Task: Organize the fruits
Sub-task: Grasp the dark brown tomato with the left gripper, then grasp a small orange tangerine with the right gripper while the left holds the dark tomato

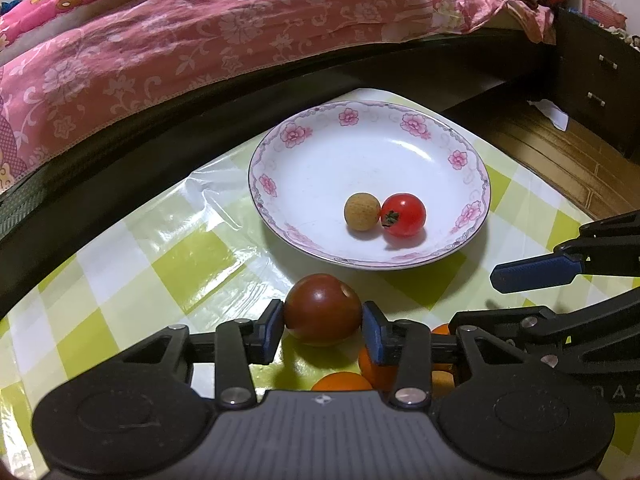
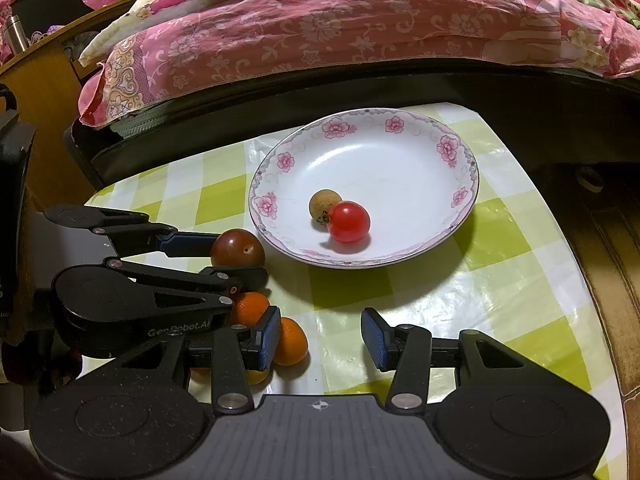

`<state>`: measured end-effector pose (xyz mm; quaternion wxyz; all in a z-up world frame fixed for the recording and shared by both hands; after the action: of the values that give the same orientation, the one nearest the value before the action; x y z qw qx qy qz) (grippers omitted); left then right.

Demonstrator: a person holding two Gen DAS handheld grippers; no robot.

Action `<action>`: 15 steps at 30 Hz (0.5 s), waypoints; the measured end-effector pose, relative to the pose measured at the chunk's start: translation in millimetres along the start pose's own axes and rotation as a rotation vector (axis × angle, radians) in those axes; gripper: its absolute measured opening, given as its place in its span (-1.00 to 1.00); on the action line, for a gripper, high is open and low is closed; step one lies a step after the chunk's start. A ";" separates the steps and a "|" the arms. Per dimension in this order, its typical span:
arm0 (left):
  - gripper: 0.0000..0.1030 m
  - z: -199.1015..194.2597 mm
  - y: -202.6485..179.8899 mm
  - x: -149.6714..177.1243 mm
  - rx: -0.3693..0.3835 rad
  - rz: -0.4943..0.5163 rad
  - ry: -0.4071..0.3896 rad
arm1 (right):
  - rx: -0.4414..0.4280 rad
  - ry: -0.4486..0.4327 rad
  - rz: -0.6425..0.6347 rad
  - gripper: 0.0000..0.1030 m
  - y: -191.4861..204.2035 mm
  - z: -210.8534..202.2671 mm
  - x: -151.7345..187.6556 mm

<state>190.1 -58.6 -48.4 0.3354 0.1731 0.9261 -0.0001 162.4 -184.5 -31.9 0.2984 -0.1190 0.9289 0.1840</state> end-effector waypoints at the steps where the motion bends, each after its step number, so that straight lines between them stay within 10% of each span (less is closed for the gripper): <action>1: -0.05 -0.5 -0.1 0.2 -0.001 0.002 0.000 | 0.000 0.000 0.000 -0.18 0.2 -0.1 0.0; 15: -0.06 -5.6 1.6 1.9 -0.015 0.013 -0.004 | -0.010 0.000 -0.009 -0.18 2.8 -1.5 0.5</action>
<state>185.8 -55.8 -45.0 0.3386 0.1767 0.9242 0.0089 160.4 -182.7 -30.3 0.2988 -0.1246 0.9274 0.1876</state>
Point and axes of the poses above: each gripper's, at about its wrist camera, not at the fingertips, and z roughly the way its jaws point, y to its left, x to its underside, the point moved 3 cm from there along z, roughly the way its jaws point, and after that the axes turned 6 degrees about -x, right-handed, at the moved point
